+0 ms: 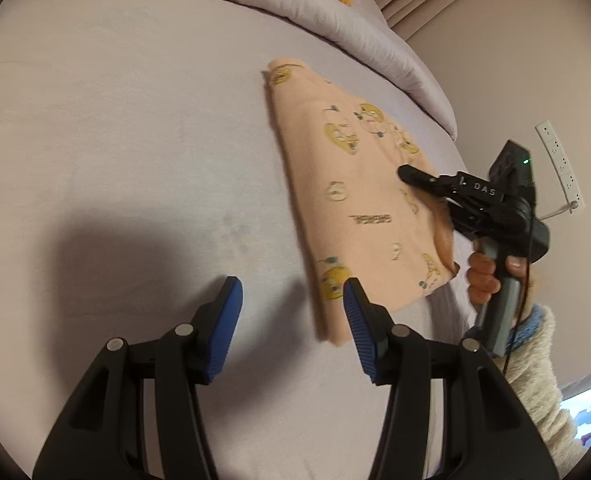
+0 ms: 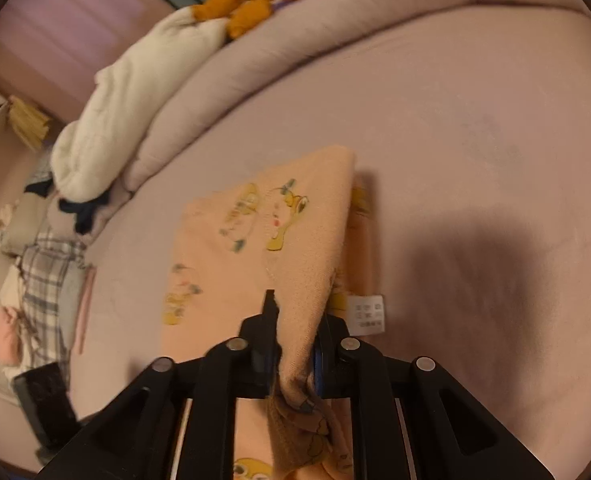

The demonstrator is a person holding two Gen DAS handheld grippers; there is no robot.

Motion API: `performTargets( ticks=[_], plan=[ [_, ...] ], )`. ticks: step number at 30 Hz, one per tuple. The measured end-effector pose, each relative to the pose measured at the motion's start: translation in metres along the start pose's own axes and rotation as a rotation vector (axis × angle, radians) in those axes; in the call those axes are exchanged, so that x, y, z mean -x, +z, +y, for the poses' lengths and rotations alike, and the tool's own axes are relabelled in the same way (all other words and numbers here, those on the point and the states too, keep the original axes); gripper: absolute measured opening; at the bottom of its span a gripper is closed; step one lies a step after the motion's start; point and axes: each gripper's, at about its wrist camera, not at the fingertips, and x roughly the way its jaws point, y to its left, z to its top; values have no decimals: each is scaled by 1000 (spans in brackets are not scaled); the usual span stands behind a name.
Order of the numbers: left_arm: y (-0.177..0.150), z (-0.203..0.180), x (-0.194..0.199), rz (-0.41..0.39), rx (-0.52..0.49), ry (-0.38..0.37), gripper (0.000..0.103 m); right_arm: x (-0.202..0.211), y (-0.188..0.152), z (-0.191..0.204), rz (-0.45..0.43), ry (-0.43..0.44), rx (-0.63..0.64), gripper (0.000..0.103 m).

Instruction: Fold small clothes

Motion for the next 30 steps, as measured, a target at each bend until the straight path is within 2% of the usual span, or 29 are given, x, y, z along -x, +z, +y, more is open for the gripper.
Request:
performTargets(
  ticks=[2, 4, 8, 10, 11, 12, 14, 16, 17, 20, 21, 23, 25, 27, 30],
  plan=[
    [3, -9, 2, -10, -21, -10, 52, 1, 0, -4, -4, 50, -47, 17],
    [11, -17, 3, -25, -36, -21, 52, 9, -1, -6, -20, 54, -49, 21],
    [24, -31, -1, -61, -66, -53, 50, 46, -11, 10, -152, -37, 79, 24],
    [26, -37, -4, -77, -76, -64, 50, 58, -18, 23, -187, -10, 152, 24],
    [31, -42, -8, -88, -84, -71, 46, 64, -25, 31, -203, 17, 205, 24],
    [34, -46, -12, -93, -87, -81, 35, 67, -32, 34, -207, 23, 245, 24],
    [41, -54, -25, -89, -96, -82, 23, 62, -44, 41, -182, 10, 309, 23],
    [46, -58, -40, -74, -108, -50, 23, 51, -53, 41, -133, -15, 344, 21],
    [46, -57, -47, -66, -116, -25, 22, 42, -58, 40, -111, -57, 365, 21],
    [45, -48, -69, -17, -121, 22, 15, 26, -65, 32, -45, -97, 369, 20],
    [45, -45, -70, -23, -123, 22, 12, 20, -66, 28, -10, -104, 367, 20],
    [46, -38, -66, -25, -104, -7, 11, 19, -68, 26, 1, -102, 373, 20],
    [46, -33, -62, -26, -83, -27, 6, 22, -66, 27, 24, -98, 380, 20],
    [41, -31, -53, -31, -82, -40, 8, 27, -66, 32, 40, -77, 379, 20],
    [25, -35, -40, -44, -112, -74, 10, 40, -64, 40, -10, -8, 378, 20]
  ],
)
